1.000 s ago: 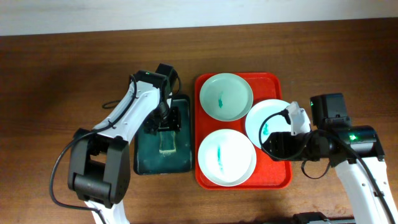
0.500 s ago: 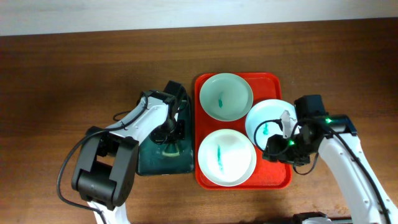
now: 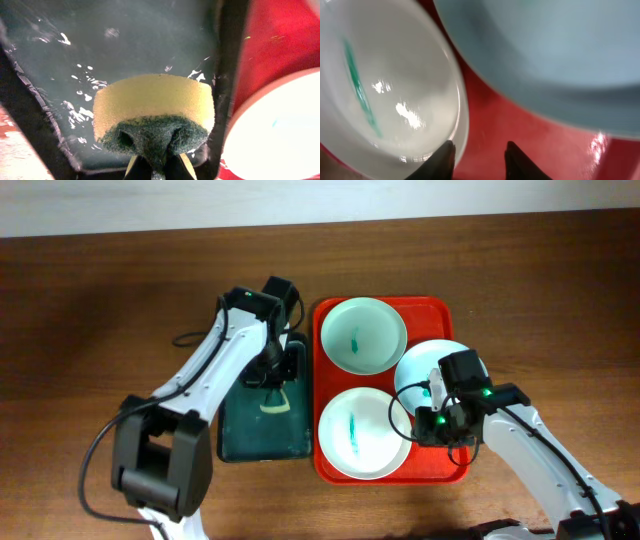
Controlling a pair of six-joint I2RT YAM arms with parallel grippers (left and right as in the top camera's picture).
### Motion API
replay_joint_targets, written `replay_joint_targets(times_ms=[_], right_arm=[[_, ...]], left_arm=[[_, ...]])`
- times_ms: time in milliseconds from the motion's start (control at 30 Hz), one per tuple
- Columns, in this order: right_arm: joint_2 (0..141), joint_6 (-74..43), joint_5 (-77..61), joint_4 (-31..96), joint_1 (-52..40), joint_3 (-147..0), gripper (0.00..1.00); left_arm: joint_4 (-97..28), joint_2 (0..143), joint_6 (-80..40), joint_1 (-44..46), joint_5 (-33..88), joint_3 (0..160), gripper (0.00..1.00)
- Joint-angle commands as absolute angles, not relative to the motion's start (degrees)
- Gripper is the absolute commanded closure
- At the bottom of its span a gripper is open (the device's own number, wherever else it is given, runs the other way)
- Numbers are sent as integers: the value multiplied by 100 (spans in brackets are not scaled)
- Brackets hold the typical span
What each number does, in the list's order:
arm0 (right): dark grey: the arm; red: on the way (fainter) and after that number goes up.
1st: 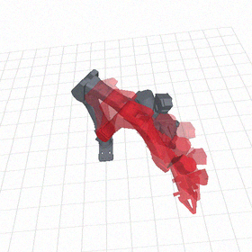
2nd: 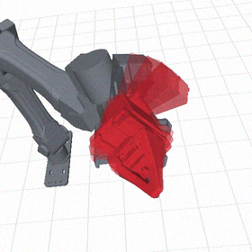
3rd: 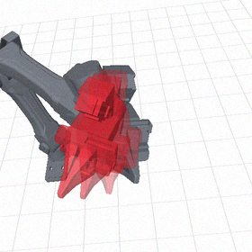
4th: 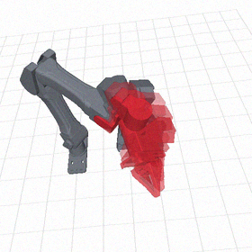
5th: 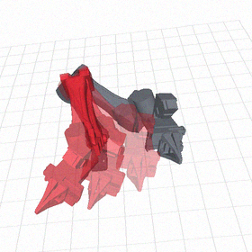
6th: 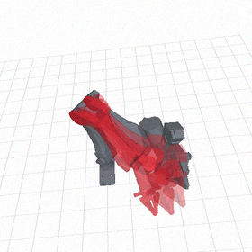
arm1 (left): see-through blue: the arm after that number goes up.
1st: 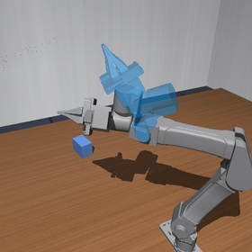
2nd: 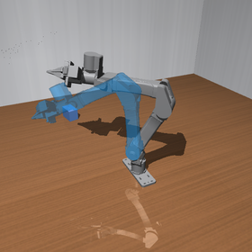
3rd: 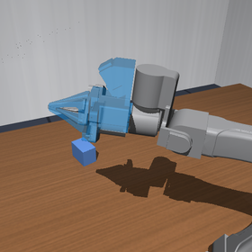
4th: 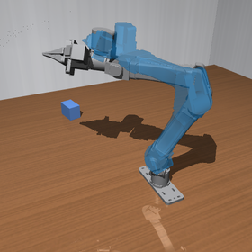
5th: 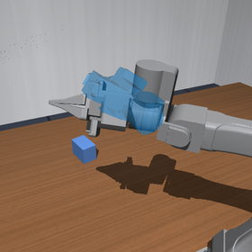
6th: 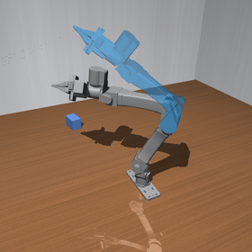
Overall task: Clean dirty plates on tray and stack at the side
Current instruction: 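Grip the rim of the lower-right white plate with the right gripper, then scrub the held plate with the sponge in the left gripper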
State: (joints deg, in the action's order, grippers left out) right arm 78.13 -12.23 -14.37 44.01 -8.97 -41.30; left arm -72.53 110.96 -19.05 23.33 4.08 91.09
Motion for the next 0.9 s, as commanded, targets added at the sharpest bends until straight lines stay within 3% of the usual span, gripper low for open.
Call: replay_joint_targets(times_ms=[0, 167, 367, 600, 867], right_arm=[[7955, -1181, -1389, 4108, -950, -4049, 70], [8663, -972, -1861, 3719, -1079, -4049, 75], [9321, -1444, -1616, 3345, -1081, -4051, 96], [9290, -2604, -1122, 3297, -1081, -4084, 96], [9290, -2687, -1138, 3406, -1081, -4084, 96]], left_arm=[[-7277, 10560, -1791, 2298, 473, 9338, 100], [-7126, 10401, -1791, 2298, 478, 9338, 100], [-7072, 10403, -1796, 2353, 670, 9336, 100], [-6532, 10418, -2169, 2849, 978, 9113, 100], [-4921, 10462, -2871, 3885, 1186, 8018, 100]])
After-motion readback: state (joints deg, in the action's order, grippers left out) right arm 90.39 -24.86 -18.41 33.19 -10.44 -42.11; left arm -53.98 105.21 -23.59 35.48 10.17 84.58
